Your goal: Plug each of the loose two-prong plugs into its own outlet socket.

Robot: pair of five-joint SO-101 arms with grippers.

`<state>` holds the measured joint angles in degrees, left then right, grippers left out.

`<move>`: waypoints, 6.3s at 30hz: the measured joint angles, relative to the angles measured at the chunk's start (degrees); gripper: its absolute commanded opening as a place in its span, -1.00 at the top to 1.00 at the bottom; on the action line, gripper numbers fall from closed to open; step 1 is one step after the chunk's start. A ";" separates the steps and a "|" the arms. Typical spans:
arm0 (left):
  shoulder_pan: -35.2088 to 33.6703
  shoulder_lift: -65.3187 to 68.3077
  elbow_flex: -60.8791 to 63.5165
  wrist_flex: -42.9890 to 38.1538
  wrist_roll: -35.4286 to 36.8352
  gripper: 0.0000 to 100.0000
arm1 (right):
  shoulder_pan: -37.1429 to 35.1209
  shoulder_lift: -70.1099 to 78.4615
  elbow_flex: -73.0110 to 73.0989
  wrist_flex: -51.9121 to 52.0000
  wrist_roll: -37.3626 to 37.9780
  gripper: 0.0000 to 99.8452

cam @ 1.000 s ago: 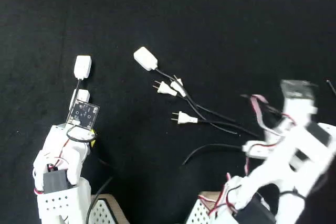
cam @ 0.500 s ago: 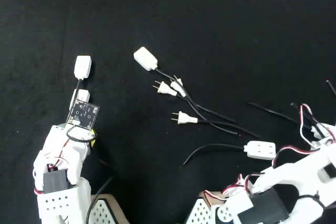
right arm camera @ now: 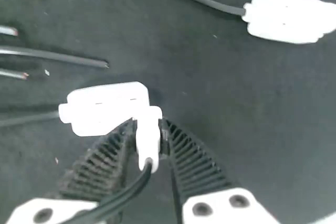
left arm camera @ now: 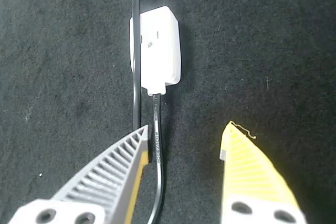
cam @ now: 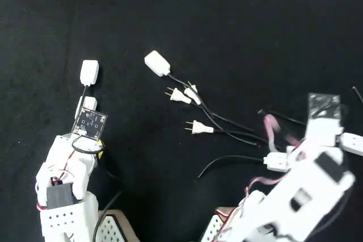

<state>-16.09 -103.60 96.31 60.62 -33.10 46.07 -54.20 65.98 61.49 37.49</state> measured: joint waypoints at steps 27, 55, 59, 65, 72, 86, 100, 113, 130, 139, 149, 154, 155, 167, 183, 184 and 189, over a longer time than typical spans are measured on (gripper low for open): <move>0.00 0.00 0.00 0.00 0.00 0.55 | -2.29 -23.56 16.09 -2.81 -4.22 0.98; 0.00 0.00 0.00 0.00 0.00 0.55 | 5.19 8.00 -2.55 0.09 -2.29 0.98; 0.00 0.00 0.00 0.00 0.00 0.55 | 5.19 8.00 -2.55 0.00 -2.29 0.98; 0.00 0.00 0.00 0.00 0.00 0.55 | 2.99 8.00 -2.55 0.00 -2.99 0.98; 0.00 0.00 0.00 0.00 0.00 0.55 | -2.55 8.00 -2.55 -0.09 -7.47 0.98; 0.00 0.00 0.00 0.00 0.00 0.55 | -0.09 8.18 -0.62 -5.54 -4.57 0.98; 0.00 0.00 0.00 0.00 0.00 0.55 | 0.26 7.38 3.08 -8.00 -4.48 0.98; 0.00 0.00 0.00 0.00 0.00 0.55 | 0.26 8.44 5.10 -7.91 -4.57 0.98; 0.00 0.00 0.00 0.00 0.00 0.55 | 12.40 10.20 5.27 -18.99 2.64 0.98; 0.00 0.00 0.00 0.35 0.00 0.55 | 16.09 30.07 -5.10 -25.76 2.64 0.98; 0.00 0.00 0.00 0.35 0.00 0.55 | 23.47 52.13 -24.09 -26.29 4.92 0.98; 0.00 0.00 0.00 0.35 0.00 0.55 | 24.62 60.48 -34.11 -26.29 4.31 0.98; 0.00 0.00 0.00 0.35 0.00 0.55 | 24.79 62.42 -36.31 -26.29 4.31 0.98; 0.00 0.00 0.00 0.35 0.00 0.55 | 23.65 69.89 -46.86 -26.02 4.66 0.97; 0.00 0.00 0.00 0.35 0.00 0.55 | 23.12 66.90 -53.10 -0.62 0.97 0.56; 0.00 0.00 0.00 0.35 0.00 0.55 | 23.12 66.02 -53.80 0.62 0.18 0.56; 0.00 0.00 0.00 0.35 0.00 0.55 | 23.03 60.13 -57.67 7.21 -1.85 0.57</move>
<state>-16.09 -103.60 96.31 60.97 -33.10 69.10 5.93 8.31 68.70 35.65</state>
